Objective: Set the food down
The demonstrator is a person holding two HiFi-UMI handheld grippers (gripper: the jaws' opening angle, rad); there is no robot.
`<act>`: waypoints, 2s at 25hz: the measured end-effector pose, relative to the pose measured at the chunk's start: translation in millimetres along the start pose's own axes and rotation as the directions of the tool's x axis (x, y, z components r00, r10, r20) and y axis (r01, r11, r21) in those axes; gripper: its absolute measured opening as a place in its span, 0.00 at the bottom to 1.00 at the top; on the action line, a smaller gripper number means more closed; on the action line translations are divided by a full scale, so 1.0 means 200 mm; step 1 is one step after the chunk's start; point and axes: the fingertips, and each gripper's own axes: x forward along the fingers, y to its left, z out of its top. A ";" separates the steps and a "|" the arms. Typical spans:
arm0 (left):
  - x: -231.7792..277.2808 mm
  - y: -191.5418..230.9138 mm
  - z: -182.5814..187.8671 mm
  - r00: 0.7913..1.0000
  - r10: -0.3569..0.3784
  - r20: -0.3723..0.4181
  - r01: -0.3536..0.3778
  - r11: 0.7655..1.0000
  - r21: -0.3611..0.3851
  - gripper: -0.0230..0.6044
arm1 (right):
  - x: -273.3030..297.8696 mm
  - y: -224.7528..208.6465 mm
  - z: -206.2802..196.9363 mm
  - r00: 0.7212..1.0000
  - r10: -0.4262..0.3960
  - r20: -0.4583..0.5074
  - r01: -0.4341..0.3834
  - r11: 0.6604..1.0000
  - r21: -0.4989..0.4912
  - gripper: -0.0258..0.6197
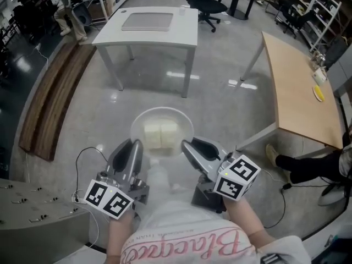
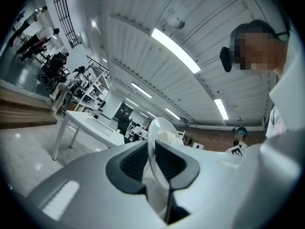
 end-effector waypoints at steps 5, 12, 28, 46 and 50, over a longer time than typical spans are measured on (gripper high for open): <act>0.10 0.07 -0.01 1.000 -0.003 -0.013 0.003 1.000 -0.013 0.11 | 0.07 -0.08 0.03 1.000 -0.018 -0.008 0.018 1.000 -0.005 0.14; 0.31 0.30 0.07 1.000 -0.009 -0.024 0.008 1.000 -0.030 0.11 | 0.31 -0.24 0.10 0.999 -0.042 -0.010 0.042 0.999 0.013 0.14; 0.83 0.91 0.33 0.997 -0.048 -0.053 0.043 0.995 -0.084 0.12 | 0.98 -0.58 0.35 0.995 -0.102 -0.008 0.102 0.995 0.023 0.14; 1.22 1.24 0.54 0.992 -0.110 -0.056 0.106 0.992 -0.071 0.12 | 1.38 -0.81 0.55 0.989 -0.147 0.021 0.146 0.989 0.033 0.14; 1.24 1.26 0.53 0.993 -0.108 -0.053 0.104 0.992 -0.070 0.12 | 1.39 -0.83 0.54 0.989 -0.146 0.019 0.146 0.989 0.034 0.14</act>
